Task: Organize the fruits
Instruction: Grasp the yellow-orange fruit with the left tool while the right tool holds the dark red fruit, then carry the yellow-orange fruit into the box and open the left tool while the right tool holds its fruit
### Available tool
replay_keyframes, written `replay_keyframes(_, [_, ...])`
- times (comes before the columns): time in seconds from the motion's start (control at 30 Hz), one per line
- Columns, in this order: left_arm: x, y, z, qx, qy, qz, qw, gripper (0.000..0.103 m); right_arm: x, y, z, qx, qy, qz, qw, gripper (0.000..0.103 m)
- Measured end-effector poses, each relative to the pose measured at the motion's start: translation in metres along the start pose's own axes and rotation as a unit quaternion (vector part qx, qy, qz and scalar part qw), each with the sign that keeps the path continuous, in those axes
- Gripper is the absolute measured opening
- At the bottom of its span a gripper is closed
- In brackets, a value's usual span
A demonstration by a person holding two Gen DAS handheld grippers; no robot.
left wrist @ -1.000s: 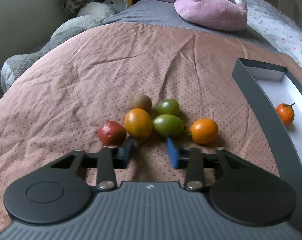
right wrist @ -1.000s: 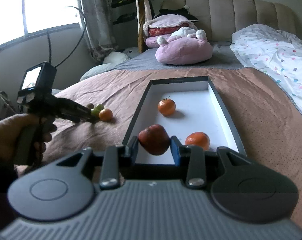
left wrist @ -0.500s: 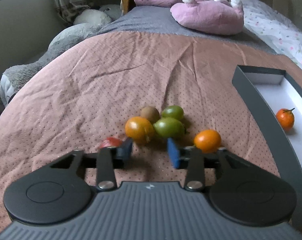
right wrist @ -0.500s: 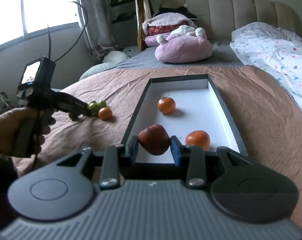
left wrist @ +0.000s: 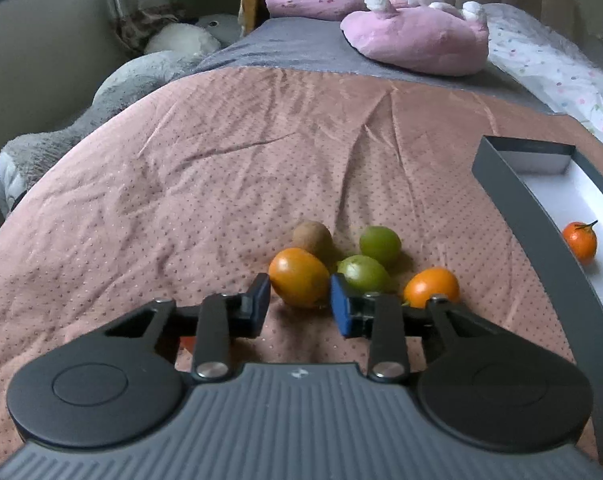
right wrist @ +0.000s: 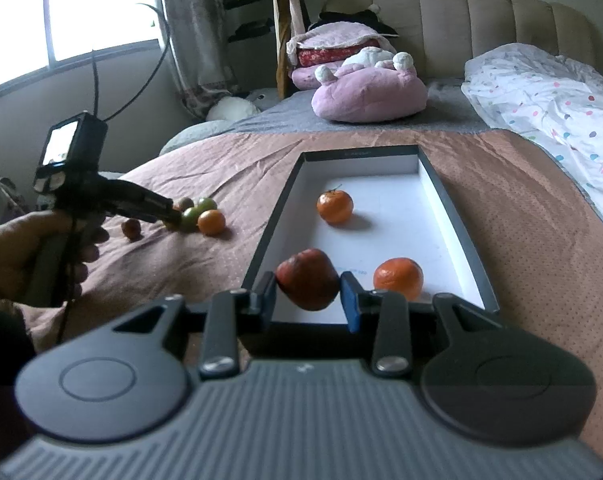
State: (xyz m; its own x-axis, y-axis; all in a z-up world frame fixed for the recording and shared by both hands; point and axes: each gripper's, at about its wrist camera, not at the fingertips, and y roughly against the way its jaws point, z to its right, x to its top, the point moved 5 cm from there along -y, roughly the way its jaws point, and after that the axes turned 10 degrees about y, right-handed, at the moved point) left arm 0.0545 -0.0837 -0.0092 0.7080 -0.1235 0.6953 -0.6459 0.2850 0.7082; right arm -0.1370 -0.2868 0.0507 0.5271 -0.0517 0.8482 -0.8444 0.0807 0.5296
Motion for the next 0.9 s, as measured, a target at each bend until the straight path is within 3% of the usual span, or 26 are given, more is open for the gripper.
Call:
replay_keyframes(0.47, [-0.019, 0.034, 0.017, 0.046, -0.005, -0.005, 0.9989, 0.037, 0.002, 0.005, -0.004, 0.007, 0.01, 0.017, 1.0, 0.037])
replay_keyframes(0.9, [-0.037, 0.09, 0.06, 0.033, -0.02, 0.001, 0.9992, 0.037, 0.003, 0.01, -0.002, 0.007, 0.007, 0.026, 1.0, 0.037])
